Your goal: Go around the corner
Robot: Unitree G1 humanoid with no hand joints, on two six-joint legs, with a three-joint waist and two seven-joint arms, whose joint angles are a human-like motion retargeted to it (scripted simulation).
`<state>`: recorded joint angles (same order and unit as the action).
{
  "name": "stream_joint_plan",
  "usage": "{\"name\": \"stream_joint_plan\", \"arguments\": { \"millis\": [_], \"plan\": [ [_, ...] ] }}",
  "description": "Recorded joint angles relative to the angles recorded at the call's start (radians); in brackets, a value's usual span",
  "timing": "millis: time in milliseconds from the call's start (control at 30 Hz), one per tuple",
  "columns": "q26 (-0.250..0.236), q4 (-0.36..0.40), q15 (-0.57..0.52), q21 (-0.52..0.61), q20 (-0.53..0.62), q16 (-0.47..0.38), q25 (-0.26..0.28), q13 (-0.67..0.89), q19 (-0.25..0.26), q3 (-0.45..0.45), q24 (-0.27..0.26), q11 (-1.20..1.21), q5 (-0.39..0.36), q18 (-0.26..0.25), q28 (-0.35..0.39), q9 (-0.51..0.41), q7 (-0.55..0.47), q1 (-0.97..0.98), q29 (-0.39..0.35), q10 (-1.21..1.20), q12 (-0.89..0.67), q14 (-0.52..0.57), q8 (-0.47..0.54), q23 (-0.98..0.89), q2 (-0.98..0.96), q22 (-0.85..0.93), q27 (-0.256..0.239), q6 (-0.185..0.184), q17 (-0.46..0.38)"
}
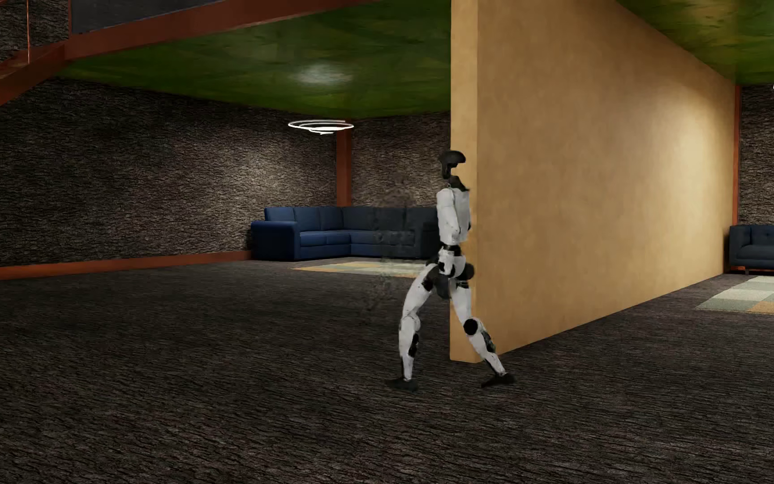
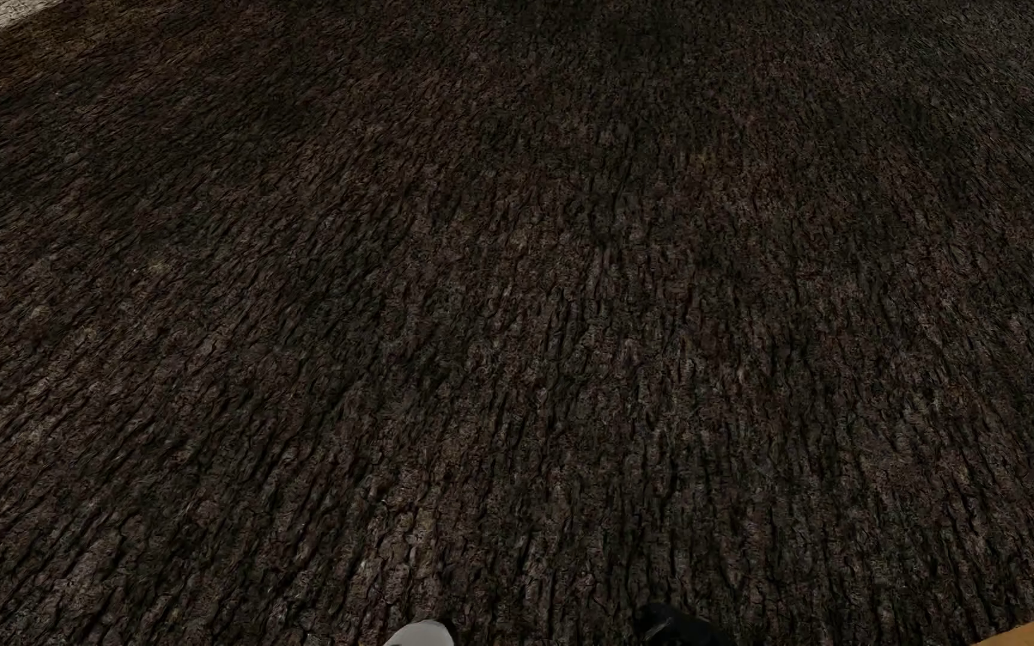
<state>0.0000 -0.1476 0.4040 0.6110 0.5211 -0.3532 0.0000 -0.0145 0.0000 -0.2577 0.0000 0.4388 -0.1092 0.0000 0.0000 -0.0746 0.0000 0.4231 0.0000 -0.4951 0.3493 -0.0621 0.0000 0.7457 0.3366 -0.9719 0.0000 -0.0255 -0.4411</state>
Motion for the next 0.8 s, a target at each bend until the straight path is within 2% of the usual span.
{"name": "stream_joint_plan", "arguments": {
  "millis": [33, 67, 100, 133, 167, 200, 233, 267, 300, 333, 367, 400, 433, 467, 500, 533, 567, 600, 633, 667, 700, 767, 800],
  "plan": [
    [0.000, 0.029, -0.054, -0.058, 0.019, -0.003, 0.000, -0.021, 0.000, -0.029, 0.000, 0.036, 0.030, 0.000, 0.000, -0.014, 0.000, 0.019, 0.000, -0.093, -0.008, 0.008, 0.000, -0.030, 0.048, -0.013, 0.000, 0.016, -0.002],
    [0.000, 0.048, -0.176, -0.087, 0.025, -0.002, 0.000, -0.041, 0.000, -0.049, 0.000, 0.132, 0.059, 0.000, 0.000, 0.004, 0.000, 0.044, 0.000, -0.184, -0.007, 0.066, 0.000, -0.016, 0.038, -0.032, 0.000, 0.034, 0.015],
    [0.000, 0.100, -0.386, -0.100, 0.024, -0.001, 0.000, -0.074, 0.000, -0.057, 0.000, 0.307, 0.108, 0.000, 0.000, -0.003, 0.000, 0.014, 0.000, -0.272, -0.010, 0.032, 0.000, 0.017, 0.008, -0.060, 0.000, 0.070, 0.049],
    [0.000, 0.134, -0.563, -0.087, 0.007, 0.006, 0.000, -0.104, 0.000, -0.034, 0.000, 0.566, 0.101, 0.000, 0.000, -0.001, 0.000, -0.019, 0.000, -0.287, -0.024, -0.023, 0.000, 0.032, -0.109, -0.069, 0.000, 0.066, 0.061],
    [0.000, 0.178, -0.569, -0.061, -0.026, 0.013, 0.000, -0.115, 0.000, -0.013, 0.000, 0.835, 0.122, 0.000, 0.000, -0.022, 0.000, -0.089, 0.000, -0.279, -0.027, -0.075, 0.000, 0.054, -0.230, -0.048, 0.000, 0.074, 0.075],
    [0.000, 0.169, -0.502, 0.015, -0.015, 0.012, 0.000, -0.115, 0.000, 0.024, 0.000, 0.991, 0.119, 0.000, 0.000, -0.041, 0.000, -0.186, 0.000, -0.243, -0.043, -0.099, 0.000, 0.071, -0.349, -0.018, 0.000, 0.060, 0.074],
    [0.000, 0.146, -0.484, 0.013, -0.020, 0.015, 0.000, -0.139, 0.000, 0.083, 0.000, 1.010, 0.089, 0.000, 0.000, -0.042, 0.000, -0.268, 0.000, -0.203, -0.050, -0.109, 0.000, 0.100, -0.457, 0.024, 0.000, 0.028, 0.097],
    [0.000, 0.142, -0.516, 0.036, -0.009, 0.012, 0.000, -0.189, 0.000, 0.156, 0.000, 0.914, 0.083, 0.000, 0.000, -0.053, 0.000, -0.335, 0.000, -0.162, -0.072, -0.123, 0.000, 0.033, -0.547, 0.068, 0.000, 0.001, 0.071],
    [0.000, 0.118, -0.609, 0.094, -0.005, -0.002, 0.000, -0.193, 0.000, 0.206, 0.000, 0.711, 0.068, 0.000, 0.000, -0.064, 0.000, -0.420, 0.000, -0.127, -0.092, -0.137, 0.000, 0.128, -0.598, 0.105, 0.000, -0.010, 0.088],
    [0.000, 0.119, -0.667, 0.053, -0.031, -0.004, 0.000, -0.224, 0.000, 0.255, 0.000, 0.476, 0.069, 0.000, 0.000, -0.050, 0.000, -0.476, 0.000, -0.084, -0.103, -0.154, 0.000, 0.155, -0.661, 0.151, 0.000, -0.017, 0.098],
    [0.000, 0.115, -0.576, 0.045, -0.047, -0.012, 0.000, -0.248, 0.000, 0.284, 0.000, 0.225, 0.058, 0.000, 0.000, -0.041, 0.000, -0.562, 0.000, -0.043, -0.110, -0.185, 0.000, 0.183, -0.673, 0.189, 0.000, -0.021, 0.098],
    [0.000, 0.135, -0.176, 0.075, -0.082, -0.024, 0.000, -0.265, 0.000, 0.299, 0.000, 0.110, 0.048, 0.000, 0.000, -0.024, 0.000, -0.625, 0.000, -0.010, -0.123, -0.226, 0.000, 0.188, -0.669, 0.227, 0.000, -0.008, 0.092],
    [0.000, 0.140, -0.484, 0.097, -0.112, -0.039, 0.000, -0.288, 0.000, 0.309, 0.000, -0.278, 0.057, 0.000, 0.000, 0.003, 0.000, -0.660, 0.000, -0.008, -0.127, -0.286, 0.000, 0.187, -0.690, 0.255, 0.000, -0.002, 0.081],
    [0.000, 0.157, -0.548, 0.120, -0.139, -0.047, 0.000, -0.309, 0.000, 0.321, 0.000, -0.334, 0.059, 0.000, 0.000, 0.012, 0.000, -0.690, 0.000, -0.010, -0.134, -0.326, 0.000, 0.197, -0.709, 0.256, 0.000, 0.008, 0.076],
    [0.000, 0.153, -0.163, 0.138, -0.174, -0.041, 0.000, -0.318, 0.000, 0.339, 0.000, 0.053, 0.044, 0.000, 0.000, 0.003, 0.000, -0.722, 0.000, -0.034, -0.127, -0.337, 0.000, 0.210, -0.745, 0.248, 0.000, -0.005, 0.073],
    [0.000, 0.146, -0.276, 0.140, -0.209, -0.032, 0.000, -0.329, 0.000, 0.344, 0.000, 0.089, 0.011, 0.000, 0.000, 0.003, 0.000, -0.744, 0.000, -0.092, -0.111, -0.303, 0.000, 0.220, -0.750, 0.222, 0.000, -0.018, 0.069],
    [0.000, 0.092, -0.451, 0.125, -0.221, -0.014, 0.000, -0.340, 0.000, 0.339, 0.000, 0.086, -0.045, 0.000, 0.000, 0.009, 0.000, -0.692, 0.000, -0.257, -0.099, -0.161, 0.000, 0.232, -0.751, 0.191, 0.000, -0.064, 0.066],
    [0.000, 0.048, -0.573, 0.136, -0.212, 0.002, 0.000, -0.345, 0.000, 0.320, 0.000, 0.161, -0.087, 0.000, 0.000, -0.012, 0.000, -0.641, 0.000, -0.489, -0.075, 0.043, 0.000, 0.252, -0.732, 0.143, 0.000, -0.085, 0.061],
    [0.000, 0.017, -0.600, 0.120, -0.207, 0.008, 0.000, -0.338, 0.000, 0.300, 0.000, 0.198, -0.121, 0.000, 0.000, -0.023, 0.000, -0.525, 0.000, -0.728, -0.056, 0.036, 0.000, 0.246, -0.701, 0.119, 0.000, -0.092, 0.057],
    [0.000, 0.000, -0.588, 0.091, -0.185, 0.010, 0.000, -0.331, 0.000, 0.302, 0.000, 0.186, -0.138, 0.000, 0.000, -0.057, 0.000, -0.418, 0.000, -0.849, -0.049, -0.083, 0.000, 0.219, -0.618, 0.101, 0.000, -0.093, 0.050],
    [0.000, 0.009, -0.536, 0.062, -0.160, 0.011, 0.000, -0.312, 0.000, 0.256, 0.000, 0.165, -0.130, 0.000, 0.000, -0.061, 0.000, -0.316, 0.000, -0.822, -0.046, -0.129, 0.000, 0.204, -0.553, 0.070, 0.000, -0.065, 0.054],
    [0.000, 0.023, -0.409, 0.054, -0.145, -0.009, 0.000, -0.271, 0.000, 0.138, 0.000, 0.141, -0.124, 0.000, 0.000, -0.068, 0.000, -0.213, 0.000, -0.493, -0.013, -0.168, 0.000, 0.118, -0.431, 0.062, 0.000, -0.006, 0.037],
    [0.000, 0.018, -0.344, 0.026, -0.168, -0.017, 0.000, -0.249, 0.000, 0.112, 0.000, 0.114, -0.119, 0.000, 0.000, -0.058, 0.000, -0.188, 0.000, -0.273, 0.019, -0.140, 0.000, 0.093, -0.375, 0.067, 0.000, 0.017, 0.038]
  ]
}}
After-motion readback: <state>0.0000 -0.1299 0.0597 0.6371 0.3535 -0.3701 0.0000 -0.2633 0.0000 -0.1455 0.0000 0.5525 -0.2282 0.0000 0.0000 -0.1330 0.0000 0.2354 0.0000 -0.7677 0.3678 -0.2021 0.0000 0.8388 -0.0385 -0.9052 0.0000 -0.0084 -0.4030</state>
